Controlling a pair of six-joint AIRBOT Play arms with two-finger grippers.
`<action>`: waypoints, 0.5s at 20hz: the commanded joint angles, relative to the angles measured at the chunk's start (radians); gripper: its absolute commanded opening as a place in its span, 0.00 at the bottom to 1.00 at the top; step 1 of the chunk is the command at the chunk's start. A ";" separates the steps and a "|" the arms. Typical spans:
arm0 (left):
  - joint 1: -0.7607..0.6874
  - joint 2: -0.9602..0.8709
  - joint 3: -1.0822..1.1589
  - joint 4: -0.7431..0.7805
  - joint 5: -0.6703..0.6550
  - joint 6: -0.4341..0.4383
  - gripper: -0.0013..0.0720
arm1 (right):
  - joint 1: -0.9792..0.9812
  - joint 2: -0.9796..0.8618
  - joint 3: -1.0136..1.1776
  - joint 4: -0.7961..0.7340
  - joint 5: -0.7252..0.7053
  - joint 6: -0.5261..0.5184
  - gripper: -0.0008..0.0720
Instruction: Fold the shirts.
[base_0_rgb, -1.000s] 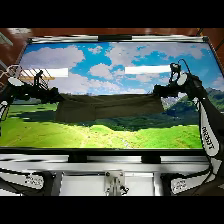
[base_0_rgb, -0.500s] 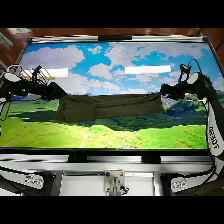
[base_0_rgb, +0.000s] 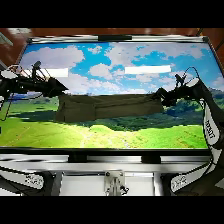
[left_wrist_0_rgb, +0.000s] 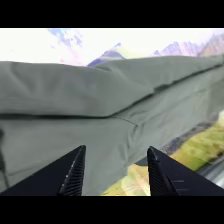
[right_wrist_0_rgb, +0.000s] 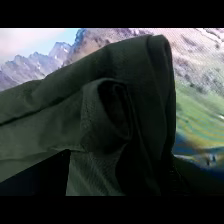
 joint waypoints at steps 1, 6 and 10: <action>0.000 0.005 0.002 -0.076 -0.017 0.037 0.65 | 0.005 -0.027 -0.004 0.006 0.089 -0.011 0.87; -0.038 0.005 0.001 -0.167 0.033 0.102 0.65 | -0.005 0.065 -0.003 0.075 0.083 -0.050 0.11; -0.203 -0.006 -0.001 -0.166 0.086 0.101 0.13 | -0.004 0.273 -0.003 0.088 0.111 -0.029 0.11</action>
